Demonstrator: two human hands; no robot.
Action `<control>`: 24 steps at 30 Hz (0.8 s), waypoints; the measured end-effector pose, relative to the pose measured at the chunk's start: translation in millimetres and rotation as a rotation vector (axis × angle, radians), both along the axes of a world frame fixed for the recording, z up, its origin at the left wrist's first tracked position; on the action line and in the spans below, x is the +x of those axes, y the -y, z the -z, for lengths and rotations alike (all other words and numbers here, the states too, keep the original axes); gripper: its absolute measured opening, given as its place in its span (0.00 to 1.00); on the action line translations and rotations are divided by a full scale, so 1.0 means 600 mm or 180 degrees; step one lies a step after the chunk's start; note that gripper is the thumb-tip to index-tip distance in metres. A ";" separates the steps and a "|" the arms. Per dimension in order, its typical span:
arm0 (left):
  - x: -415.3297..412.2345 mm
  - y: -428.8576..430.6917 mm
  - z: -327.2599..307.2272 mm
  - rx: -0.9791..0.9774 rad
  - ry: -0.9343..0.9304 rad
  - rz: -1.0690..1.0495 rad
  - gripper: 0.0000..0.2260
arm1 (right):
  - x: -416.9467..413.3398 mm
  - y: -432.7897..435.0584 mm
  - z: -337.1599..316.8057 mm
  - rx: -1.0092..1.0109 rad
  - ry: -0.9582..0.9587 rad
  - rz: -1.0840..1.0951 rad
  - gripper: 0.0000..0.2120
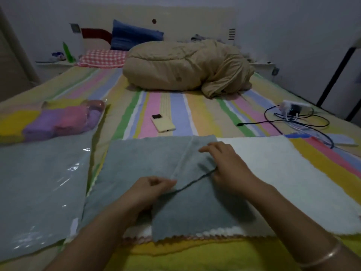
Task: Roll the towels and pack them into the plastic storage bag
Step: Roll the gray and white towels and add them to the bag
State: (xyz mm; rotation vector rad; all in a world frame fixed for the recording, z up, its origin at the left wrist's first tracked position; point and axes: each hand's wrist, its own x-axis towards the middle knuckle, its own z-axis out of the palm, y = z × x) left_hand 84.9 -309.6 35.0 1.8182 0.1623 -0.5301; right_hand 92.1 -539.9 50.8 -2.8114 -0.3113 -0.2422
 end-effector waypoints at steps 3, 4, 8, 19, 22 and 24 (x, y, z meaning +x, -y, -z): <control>-0.005 0.002 0.015 -0.0028 0.0056 0.0183 0.21 | 0.042 0.023 0.014 -0.0370 -0.0285 -0.0013 0.30; -0.008 0.002 0.019 -0.0095 0.0003 0.0195 0.24 | 0.055 0.029 0.017 -0.0289 -0.0242 -0.0043 0.26; -0.017 0.002 0.032 -0.0241 -0.0005 0.0052 0.19 | 0.097 0.035 0.013 0.0093 -0.0038 -0.0199 0.06; -0.038 0.002 0.045 -0.0042 0.0494 -0.0037 0.13 | 0.078 0.010 -0.019 -0.0968 -0.1667 -0.0183 0.30; -0.050 0.001 0.041 -0.0012 0.0624 -0.0011 0.14 | 0.069 0.019 0.014 -0.0544 -0.1015 0.0113 0.19; -0.061 0.000 0.038 -0.0011 0.0739 -0.0040 0.15 | 0.082 0.023 0.022 -0.0165 -0.0412 0.0282 0.09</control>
